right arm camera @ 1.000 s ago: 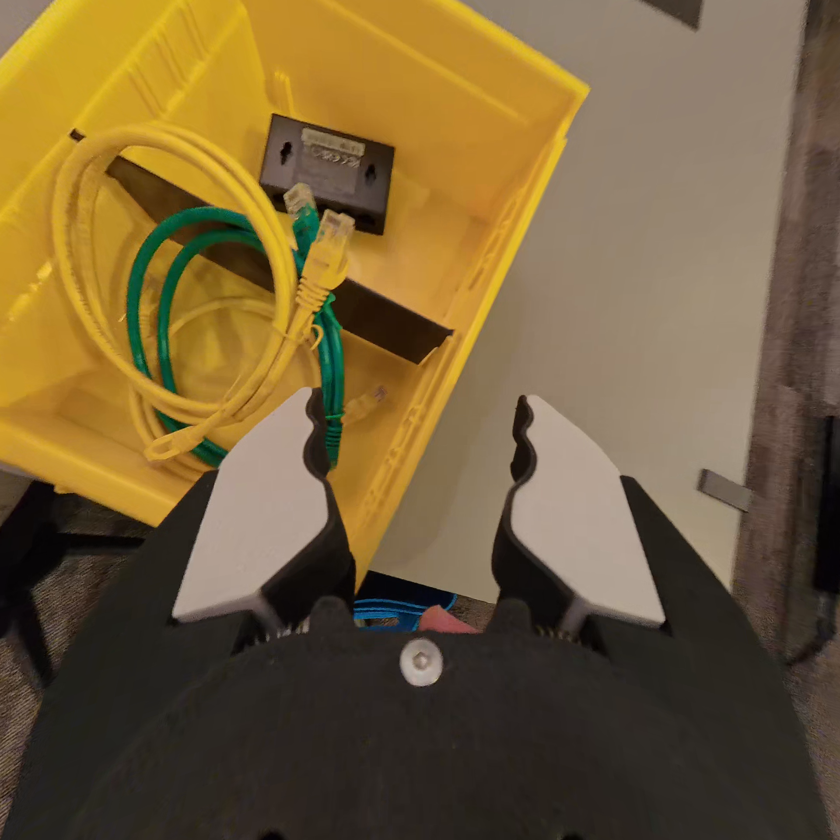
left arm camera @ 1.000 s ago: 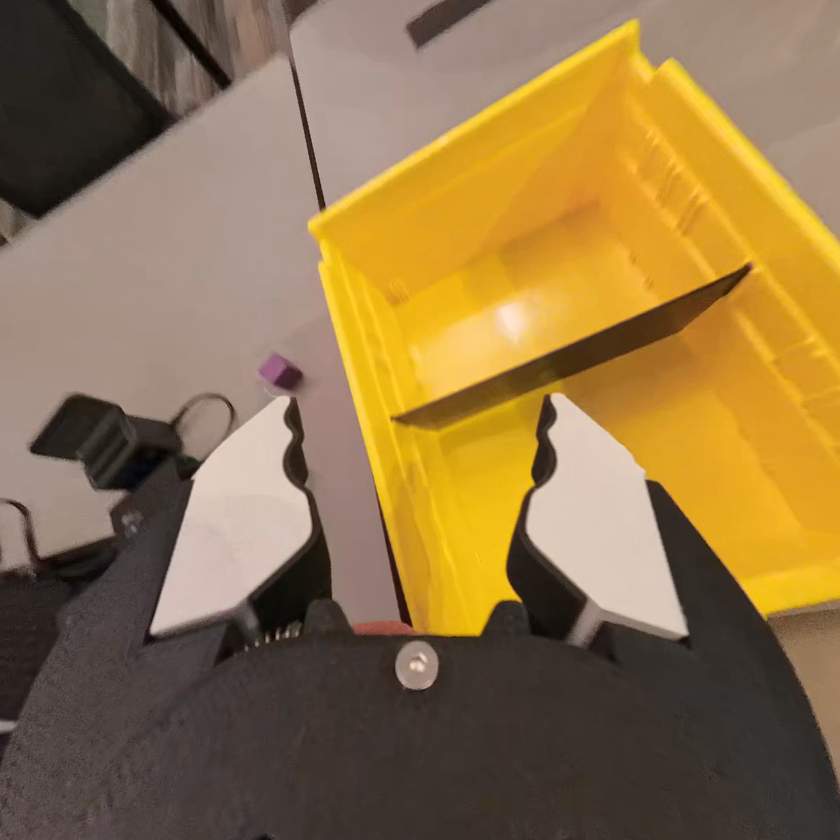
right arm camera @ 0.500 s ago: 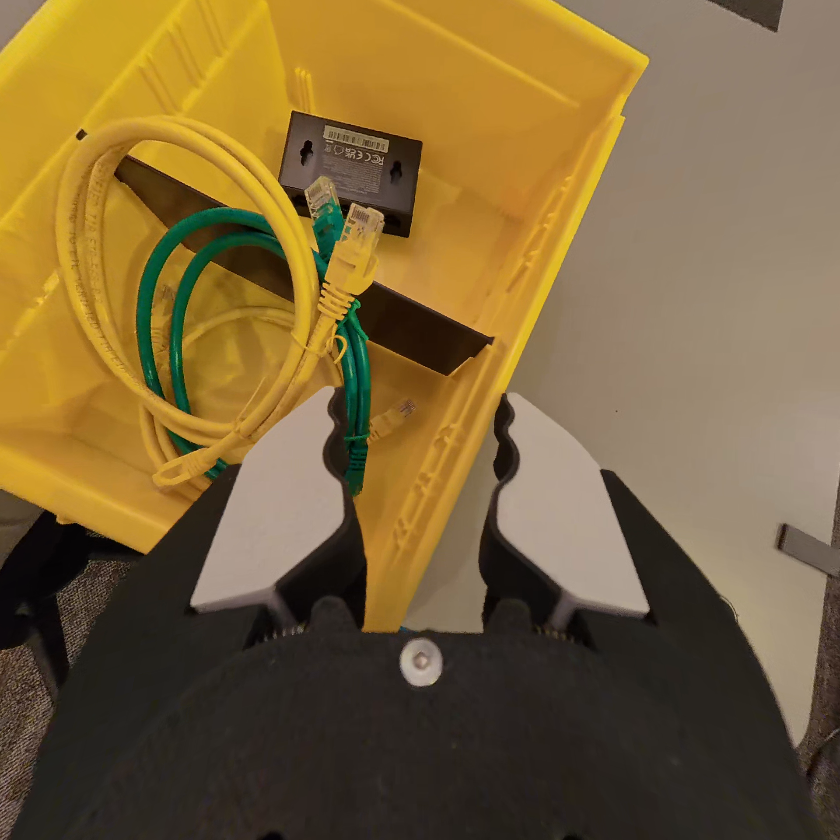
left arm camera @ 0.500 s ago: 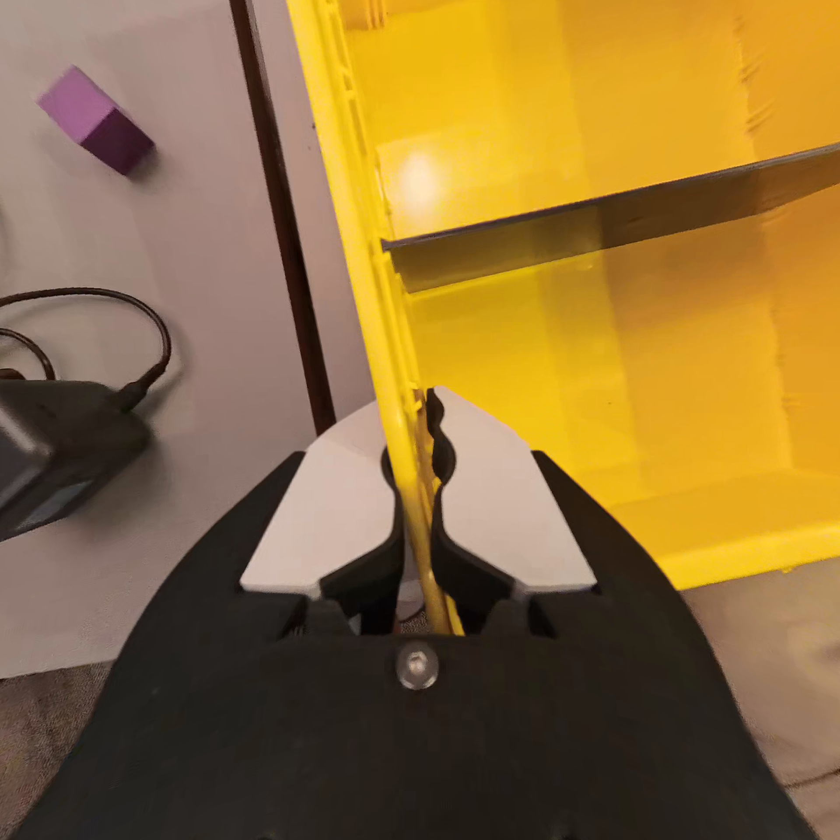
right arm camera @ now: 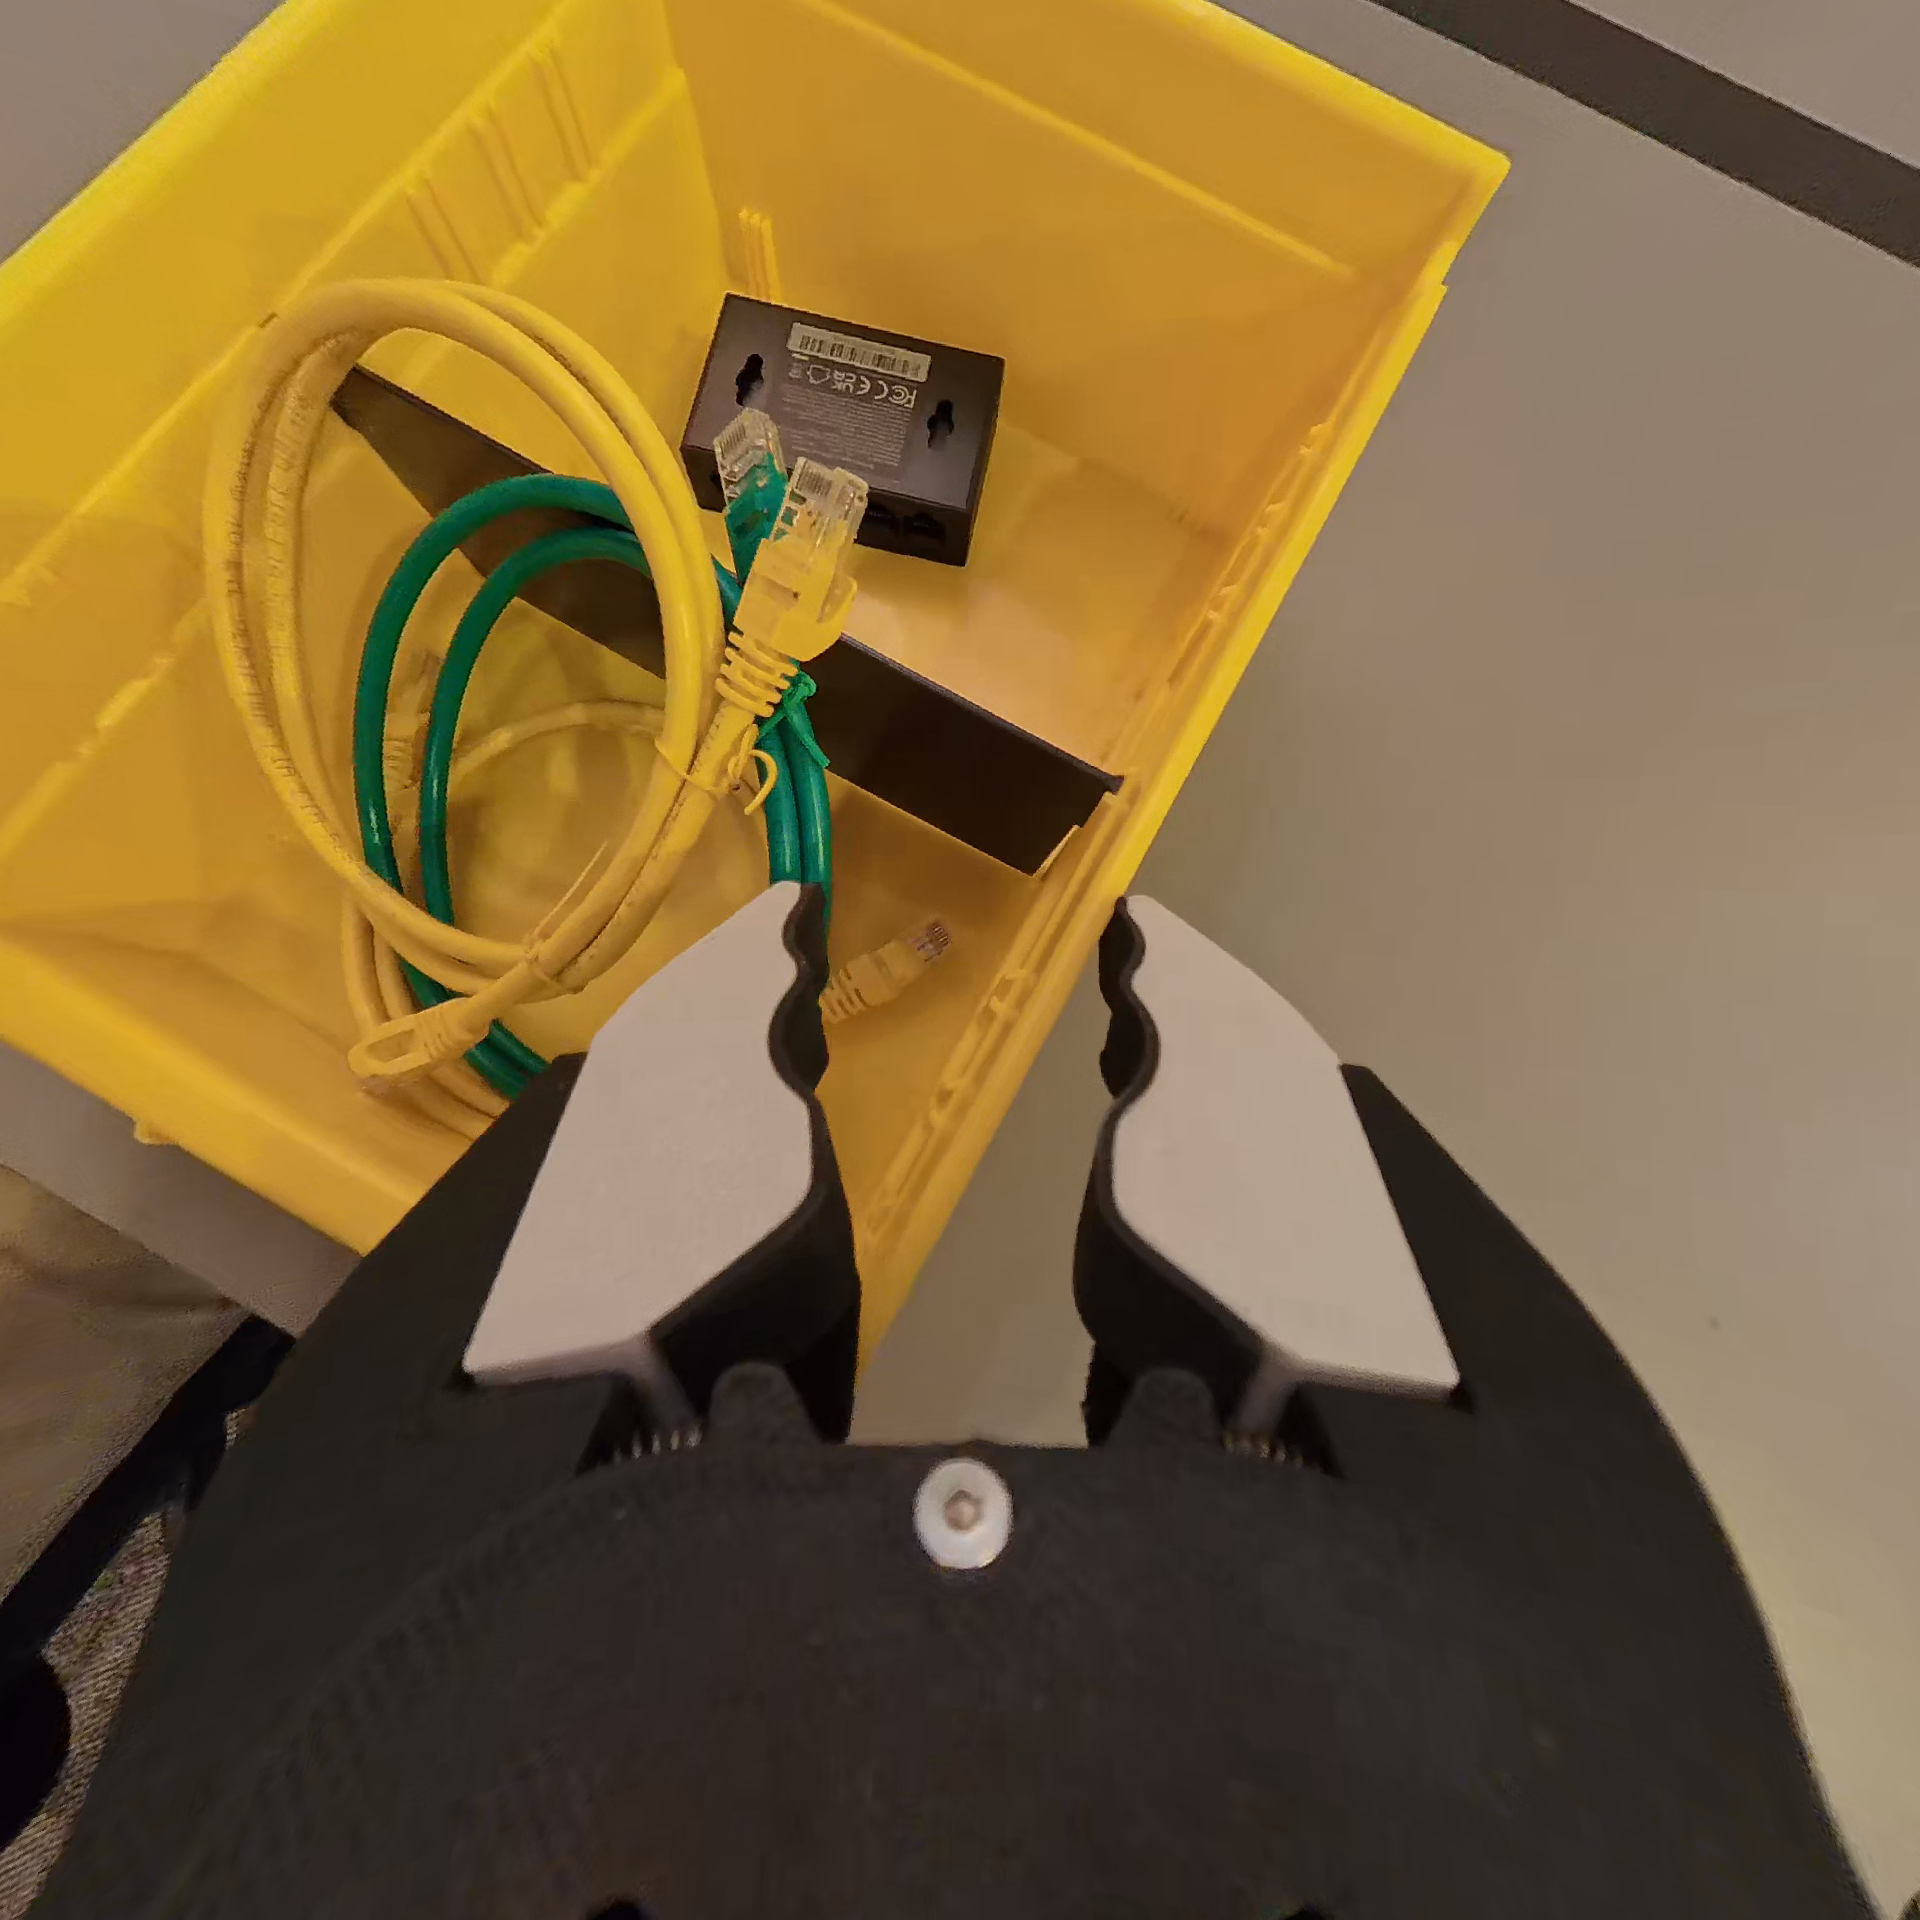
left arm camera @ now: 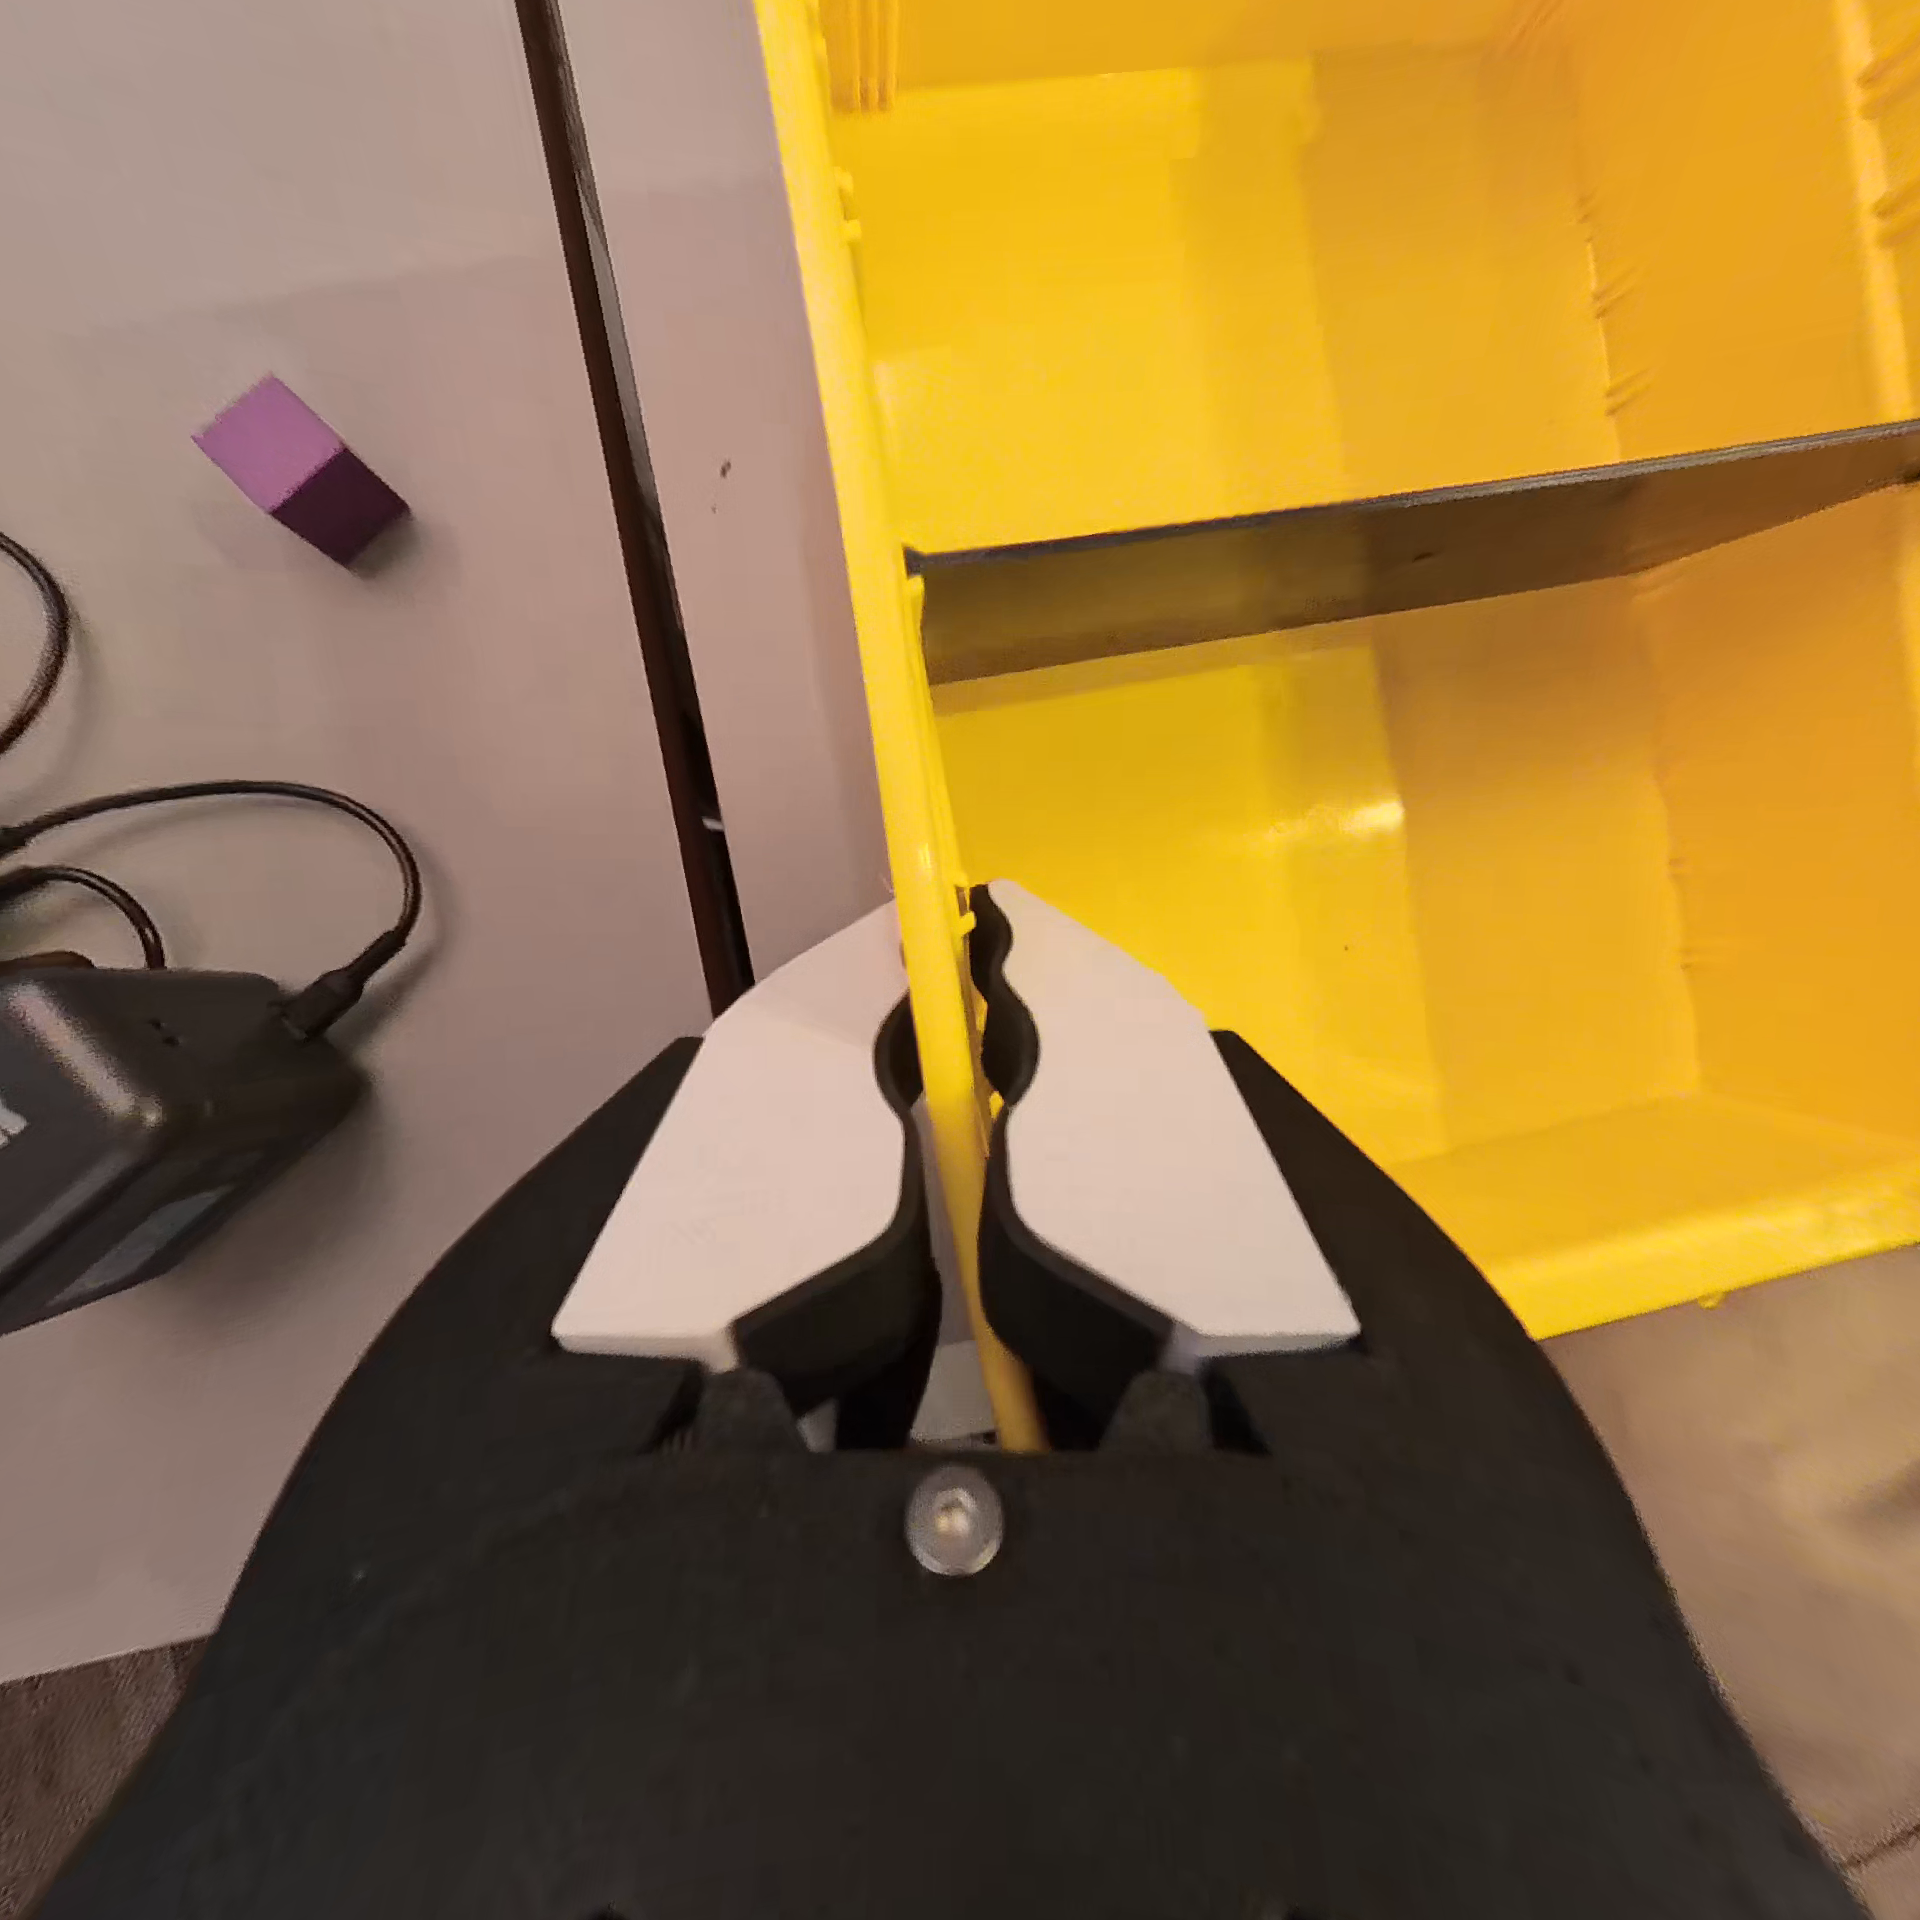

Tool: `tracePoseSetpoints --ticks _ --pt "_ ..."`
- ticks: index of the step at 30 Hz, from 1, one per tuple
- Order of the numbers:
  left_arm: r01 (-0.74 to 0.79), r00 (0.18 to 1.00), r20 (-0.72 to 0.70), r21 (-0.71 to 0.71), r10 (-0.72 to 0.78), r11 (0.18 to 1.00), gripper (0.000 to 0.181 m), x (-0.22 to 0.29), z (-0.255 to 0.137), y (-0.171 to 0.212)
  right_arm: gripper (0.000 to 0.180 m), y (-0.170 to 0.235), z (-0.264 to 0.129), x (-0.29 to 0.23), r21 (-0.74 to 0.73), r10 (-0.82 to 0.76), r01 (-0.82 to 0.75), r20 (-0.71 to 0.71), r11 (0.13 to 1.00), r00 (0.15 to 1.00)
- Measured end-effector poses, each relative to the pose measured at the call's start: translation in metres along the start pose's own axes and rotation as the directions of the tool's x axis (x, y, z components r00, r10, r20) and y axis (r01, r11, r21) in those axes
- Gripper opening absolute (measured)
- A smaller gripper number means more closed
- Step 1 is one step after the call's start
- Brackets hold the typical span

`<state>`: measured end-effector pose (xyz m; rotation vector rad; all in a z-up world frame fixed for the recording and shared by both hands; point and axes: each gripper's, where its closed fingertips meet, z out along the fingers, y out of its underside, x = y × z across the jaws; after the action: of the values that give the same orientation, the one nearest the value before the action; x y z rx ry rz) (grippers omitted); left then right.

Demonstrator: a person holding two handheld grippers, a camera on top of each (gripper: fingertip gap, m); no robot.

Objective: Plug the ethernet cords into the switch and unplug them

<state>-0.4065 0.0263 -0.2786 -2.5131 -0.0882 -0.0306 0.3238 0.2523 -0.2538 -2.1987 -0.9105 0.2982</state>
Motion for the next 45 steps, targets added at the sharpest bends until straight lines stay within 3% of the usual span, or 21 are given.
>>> tracePoseSetpoints --ticks 1,4,10,15,20,32,37,41,45 --pt "0.0 1.0 0.002 0.016 0.0 1.0 0.004 0.0 -0.002 -0.003 0.051 -0.004 0.005 -0.006 -0.006 -0.019 0.019 0.001 1.0 1.0" --pt "0.007 1.0 -0.002 0.064 -0.007 0.998 0.004 0.003 -0.01 -0.01 0.052 -0.007 0.027 -0.032 -0.061 -0.066 0.069 0.051 0.996 0.997" --pt "0.039 0.999 -0.042 0.198 -0.031 0.979 0.004 0.009 -0.041 -0.031 0.056 -0.041 0.058 -0.089 0.004 -0.12 0.12 0.083 0.993 0.989" --pt "-0.004 1.0 0.007 0.28 0.002 0.96 0.004 0.005 -0.082 -0.048 0.077 -0.072 0.086 -0.145 0.014 -0.161 0.16 0.097 0.987 0.982" --pt "-0.021 0.999 0.03 0.36 0.011 0.933 0.004 0.007 -0.117 -0.061 0.102 -0.1 0.109 -0.217 0.056 -0.178 0.17 0.219 0.984 0.959" --pt "-0.031 0.999 -0.019 0.465 0.045 0.885 0.004 0.031 -0.15 -0.082 0.136 -0.16 0.155 -0.369 0.155 -0.267 0.22 0.441 0.963 0.857" --pt "-0.031 0.997 -0.04 0.493 0.058 0.87 0.004 0.047 -0.157 -0.091 0.146 -0.173 0.146 -0.415 0.146 -0.194 0.129 0.664 0.981 0.723" --pt "-0.036 0.989 -0.105 0.504 0.103 0.863 0.004 0.083 -0.148 -0.105 0.145 -0.178 0.118 -0.39 0.217 -0.226 0.107 0.652 0.97 0.724" --pt "-0.099 0.959 -0.182 0.505 0.217 0.857 0.004 0.147 -0.12 -0.132 0.138 -0.185 0.057 -0.337 0.313 -0.224 0.016 0.644 0.95 0.731"
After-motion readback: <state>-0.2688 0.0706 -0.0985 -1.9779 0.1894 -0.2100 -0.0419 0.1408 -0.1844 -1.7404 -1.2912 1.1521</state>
